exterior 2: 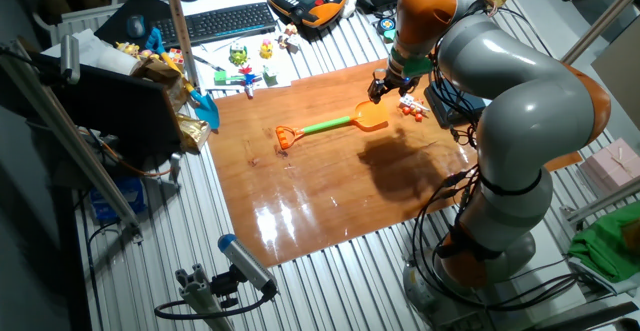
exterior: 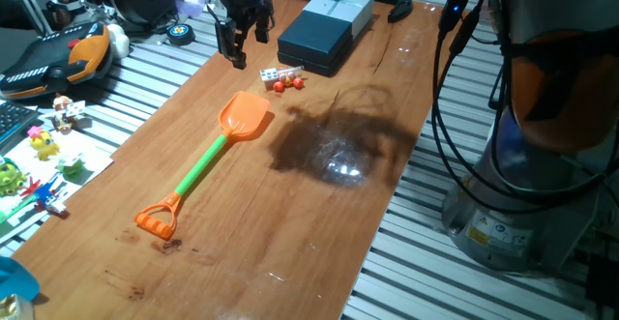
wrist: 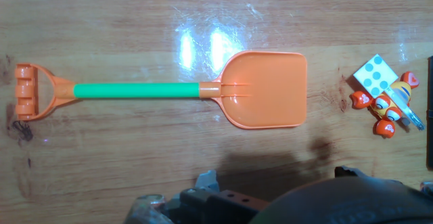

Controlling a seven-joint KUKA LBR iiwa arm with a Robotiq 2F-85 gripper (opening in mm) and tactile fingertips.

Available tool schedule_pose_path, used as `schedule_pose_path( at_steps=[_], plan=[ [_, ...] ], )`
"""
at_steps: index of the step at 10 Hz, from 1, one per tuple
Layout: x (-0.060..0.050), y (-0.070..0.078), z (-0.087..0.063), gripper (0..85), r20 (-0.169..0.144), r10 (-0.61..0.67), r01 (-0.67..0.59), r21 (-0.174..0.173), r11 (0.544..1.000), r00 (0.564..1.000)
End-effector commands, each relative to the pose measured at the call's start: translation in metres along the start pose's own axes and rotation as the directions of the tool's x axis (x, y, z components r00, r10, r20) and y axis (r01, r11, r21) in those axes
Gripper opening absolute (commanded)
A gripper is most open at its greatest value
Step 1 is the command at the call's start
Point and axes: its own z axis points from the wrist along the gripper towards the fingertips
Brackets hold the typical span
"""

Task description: Use a shovel to scoop up an object

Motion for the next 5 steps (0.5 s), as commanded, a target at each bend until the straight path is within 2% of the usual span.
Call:
schedule_pose_path(
  at_steps=[1,2,5],
  plan=[
    [0.0001,0.0000,0.0000,84.0,0.000,0.000,0.000,0.000,1.000,1.000],
    [0.0000,0.0000,-0.0002,1.0,-0.294,-0.171,0.207,0.098,0.973,0.940],
    [0.0001,0.0000,-0.0001,1.0,-0.293,-0.173,0.209,0.097,0.973,0.940]
  ],
)
